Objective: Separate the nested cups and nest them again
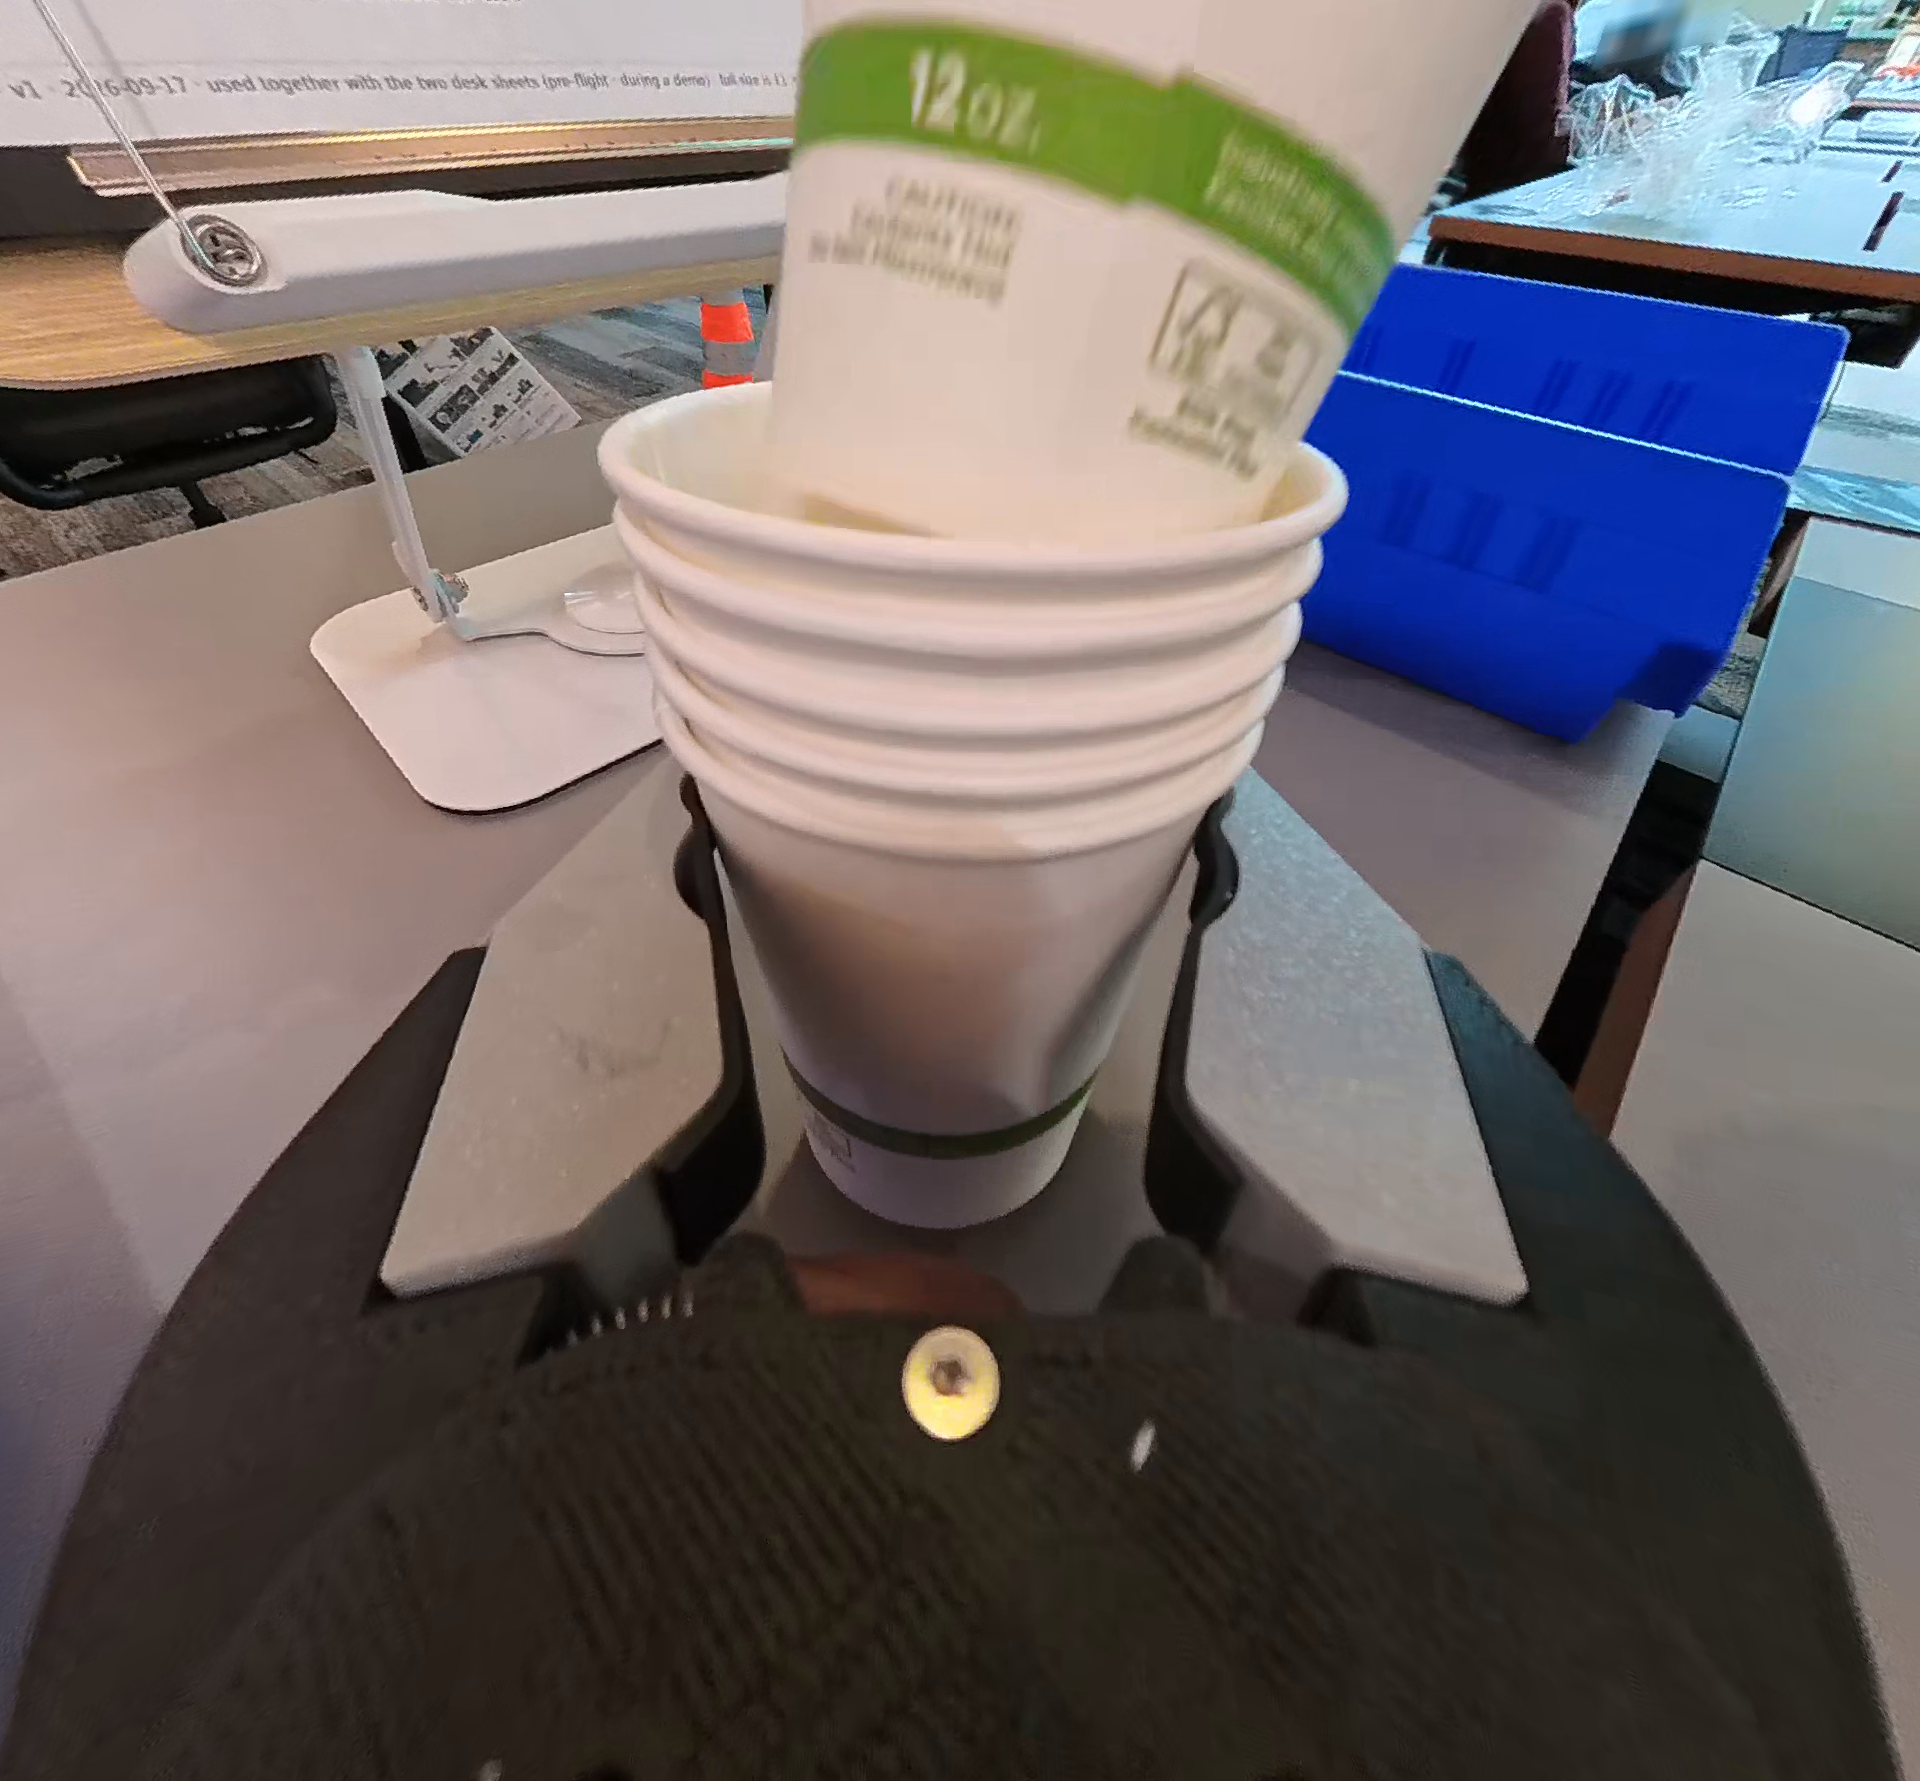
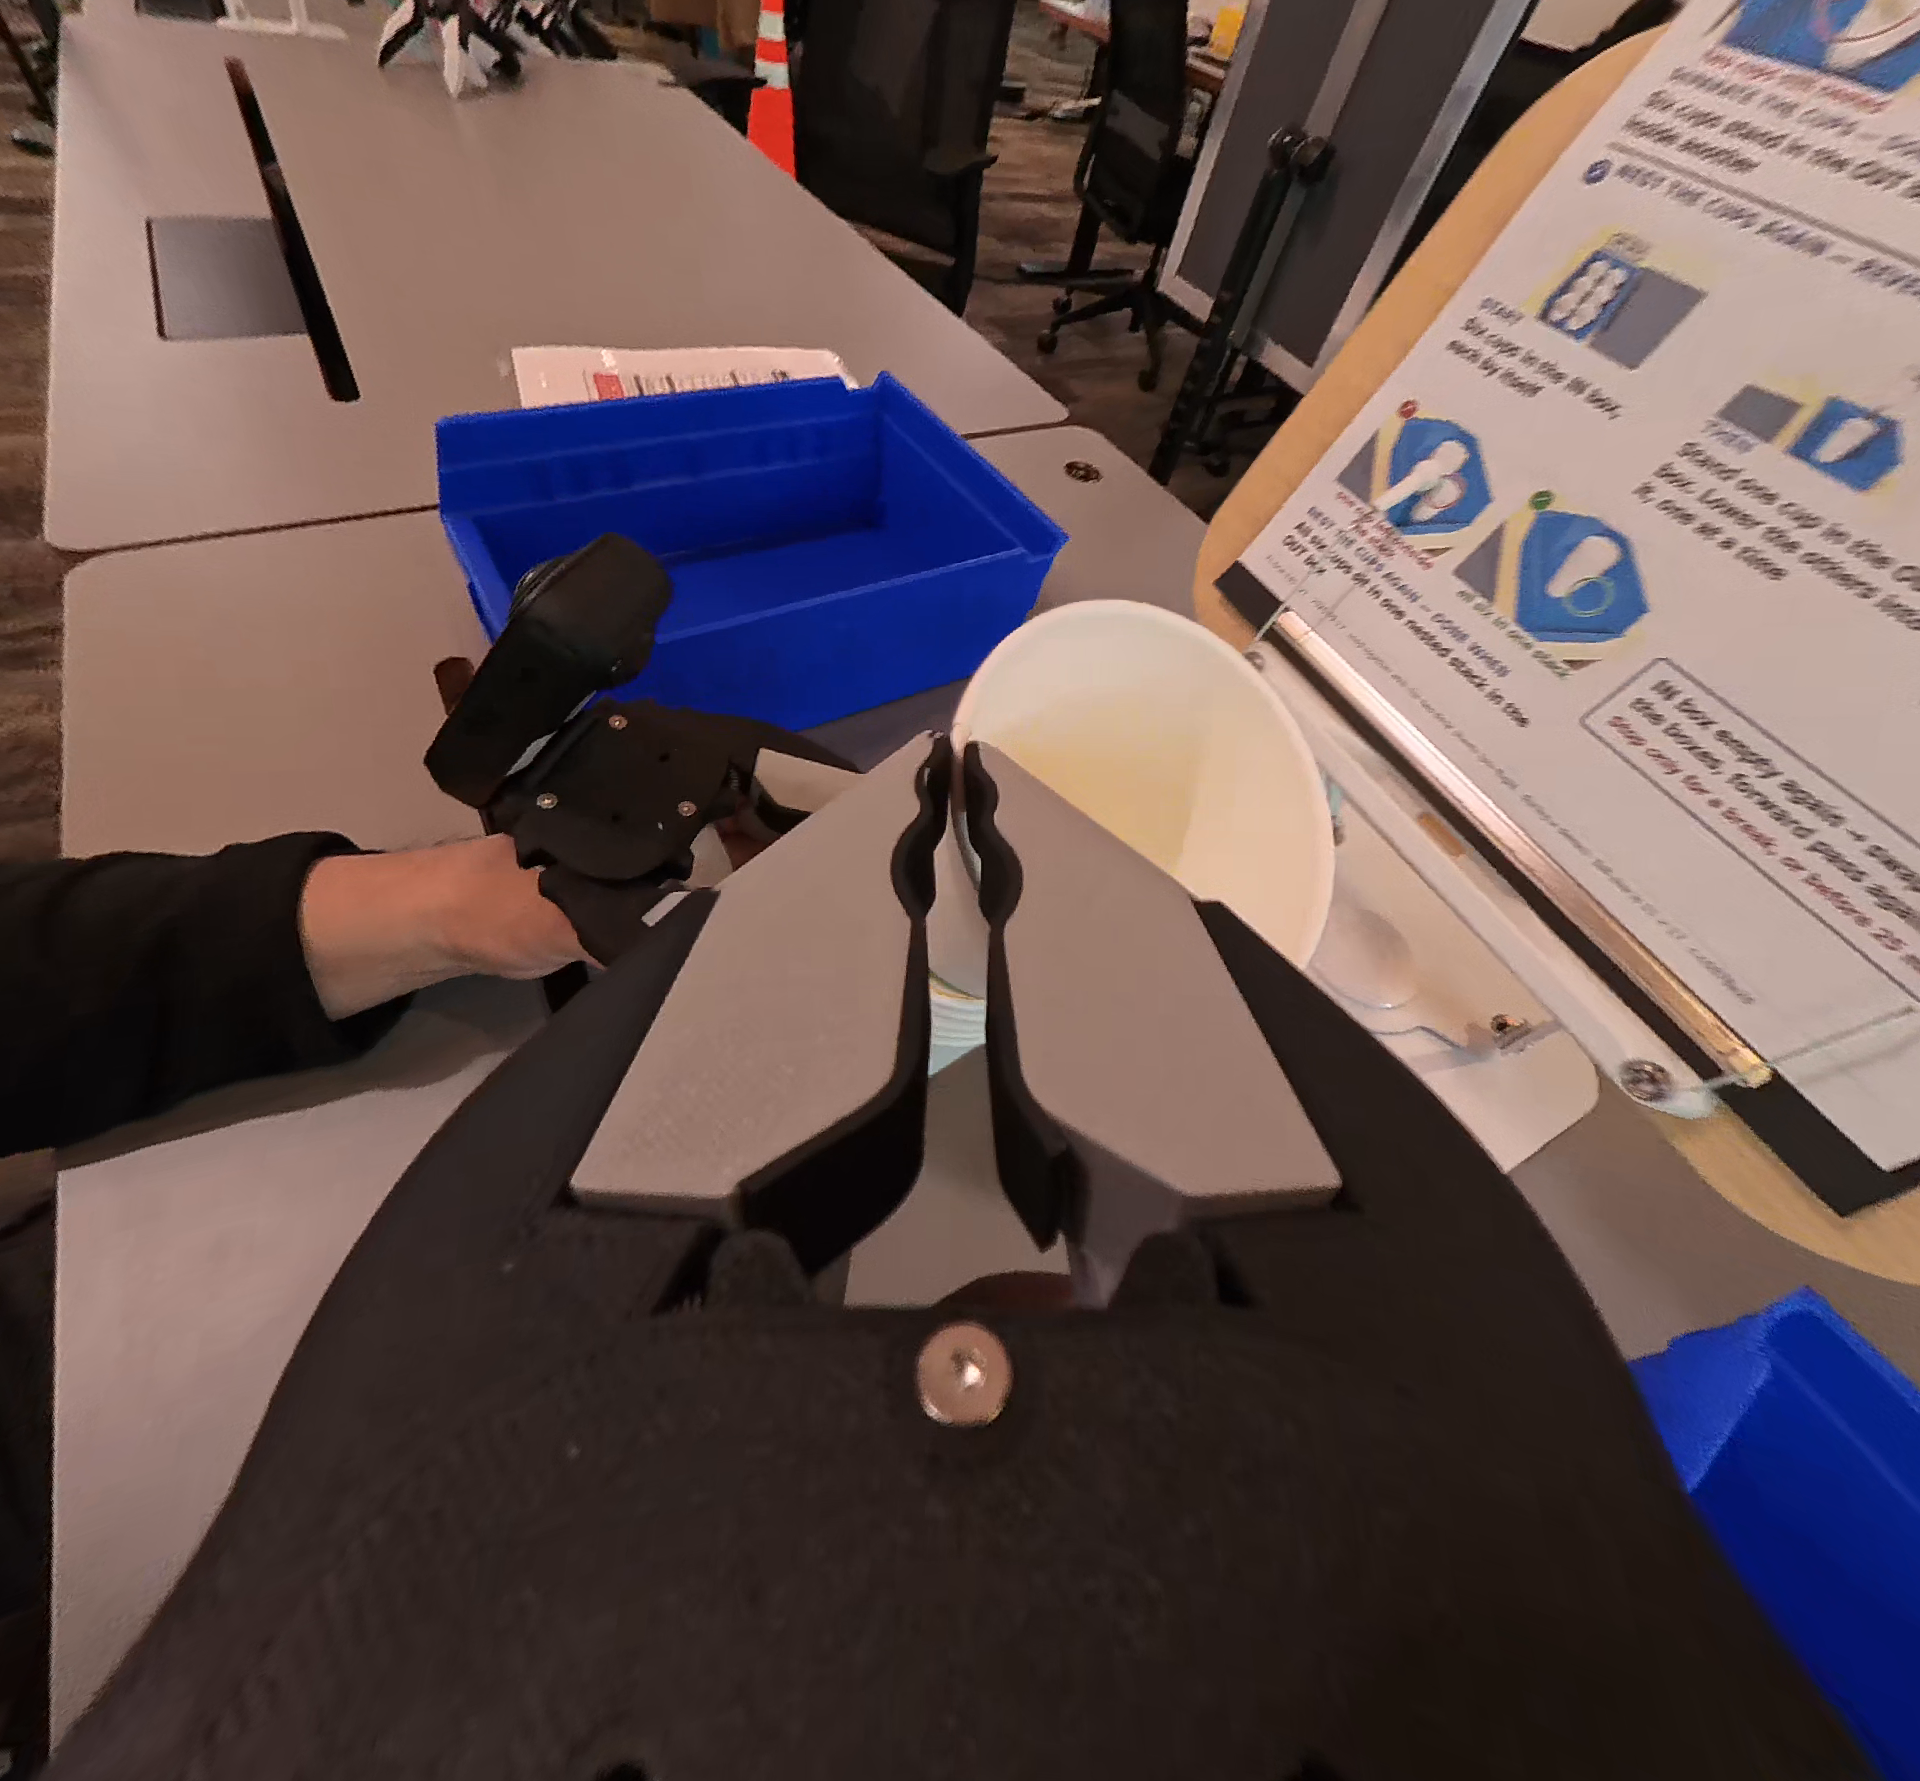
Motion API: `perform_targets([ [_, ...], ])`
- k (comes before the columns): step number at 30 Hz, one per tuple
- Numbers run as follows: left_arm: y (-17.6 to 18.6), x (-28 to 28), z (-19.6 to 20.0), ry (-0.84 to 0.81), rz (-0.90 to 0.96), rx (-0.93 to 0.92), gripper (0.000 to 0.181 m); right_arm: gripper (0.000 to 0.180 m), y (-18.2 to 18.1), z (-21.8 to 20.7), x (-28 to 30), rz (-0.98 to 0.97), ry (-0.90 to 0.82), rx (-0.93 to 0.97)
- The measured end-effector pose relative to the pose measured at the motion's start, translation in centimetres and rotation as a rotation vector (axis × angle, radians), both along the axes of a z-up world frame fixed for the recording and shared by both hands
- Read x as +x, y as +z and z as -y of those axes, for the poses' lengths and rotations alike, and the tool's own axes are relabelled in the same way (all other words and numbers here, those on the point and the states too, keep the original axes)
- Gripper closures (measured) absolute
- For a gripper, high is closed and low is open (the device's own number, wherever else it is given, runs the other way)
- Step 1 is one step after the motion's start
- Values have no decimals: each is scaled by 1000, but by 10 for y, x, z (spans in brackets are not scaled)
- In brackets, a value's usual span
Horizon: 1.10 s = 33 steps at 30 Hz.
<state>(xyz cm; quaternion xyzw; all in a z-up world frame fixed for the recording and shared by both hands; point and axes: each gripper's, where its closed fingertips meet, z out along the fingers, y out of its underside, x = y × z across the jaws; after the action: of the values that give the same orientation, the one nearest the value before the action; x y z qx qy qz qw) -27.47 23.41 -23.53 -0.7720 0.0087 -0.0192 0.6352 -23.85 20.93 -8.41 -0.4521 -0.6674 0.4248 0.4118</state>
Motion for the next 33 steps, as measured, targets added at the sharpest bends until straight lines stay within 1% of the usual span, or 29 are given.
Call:
perform_targets([
  [1, 0, 0, 0, 0, 3, -1, 89, 180, 4, -4, 2, -12, -10, -8],
  [6, 2, 2, 0, -12, -1, 10, 90, 180, 16, -22, 14, -47, -44, -62],
  [14, -1, 6, -1, -27, -6, -1, 90, 180, 21, -31, 15, -74, -59, -134],
  [23, 2, 7, 0, -30, -14, 9, 90, 180, 44, -55, 24, -151, -132, -163],
  [28, 3, 5, 0, -23, -8, 14, 90, 180, 49, -71, 35, -161, -175, -151],
  [33, 5, 5, 1, -21, -4, 21, 90, 180, 54, -96, 51, -167, -236, -129],
])
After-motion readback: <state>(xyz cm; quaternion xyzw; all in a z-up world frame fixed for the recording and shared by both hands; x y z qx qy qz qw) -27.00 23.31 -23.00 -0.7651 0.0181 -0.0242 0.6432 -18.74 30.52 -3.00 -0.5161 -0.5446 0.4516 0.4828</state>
